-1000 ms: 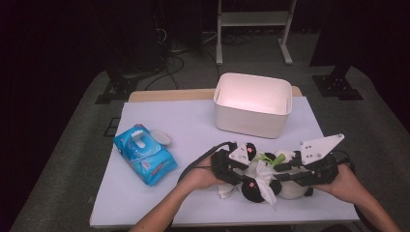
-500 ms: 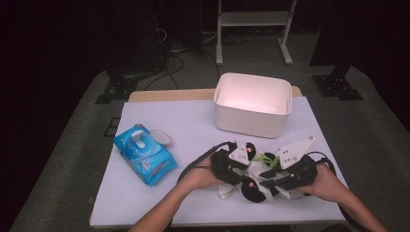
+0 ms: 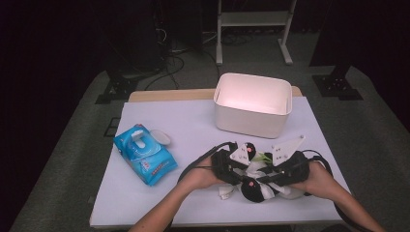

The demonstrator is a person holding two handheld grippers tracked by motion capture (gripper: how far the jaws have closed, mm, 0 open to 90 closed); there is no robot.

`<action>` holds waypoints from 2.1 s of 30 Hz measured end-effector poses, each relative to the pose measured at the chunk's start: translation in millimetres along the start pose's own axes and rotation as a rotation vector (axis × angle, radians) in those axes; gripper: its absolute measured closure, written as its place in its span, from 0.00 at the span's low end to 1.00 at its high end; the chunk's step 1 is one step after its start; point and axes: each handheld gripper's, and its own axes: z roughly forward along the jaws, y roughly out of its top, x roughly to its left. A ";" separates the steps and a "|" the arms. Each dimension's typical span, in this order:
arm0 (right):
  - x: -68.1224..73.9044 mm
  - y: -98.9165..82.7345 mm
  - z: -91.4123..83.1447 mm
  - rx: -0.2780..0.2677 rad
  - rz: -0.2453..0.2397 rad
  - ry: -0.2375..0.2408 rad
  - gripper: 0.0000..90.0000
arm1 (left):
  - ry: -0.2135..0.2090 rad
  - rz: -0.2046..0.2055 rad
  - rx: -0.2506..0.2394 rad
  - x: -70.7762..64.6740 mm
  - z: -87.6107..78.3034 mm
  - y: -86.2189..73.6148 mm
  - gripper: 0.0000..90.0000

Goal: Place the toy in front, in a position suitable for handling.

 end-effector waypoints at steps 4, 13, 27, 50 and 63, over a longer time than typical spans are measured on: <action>1.7 -0.8 2.4 0.014 -0.013 -0.028 0.86 | 0.007 0.006 0.006 -1.0 0.6 0.0 0.64; 3.5 -0.1 -9.9 -0.087 0.021 0.014 0.93 | -0.005 -0.006 -0.008 2.4 0.2 -1.8 0.64; 12.1 8.4 -14.2 -0.204 0.014 0.106 0.93 | -0.003 -0.010 -0.009 3.9 1.5 -1.3 0.65; -5.5 -3.3 -10.3 -0.064 -0.005 -0.072 0.92 | -0.003 0.007 0.003 -1.8 2.1 -1.3 0.65; -8.6 -7.9 -11.2 -0.050 0.009 -0.097 0.93 | -0.009 -0.006 0.003 0.3 0.1 -1.5 0.63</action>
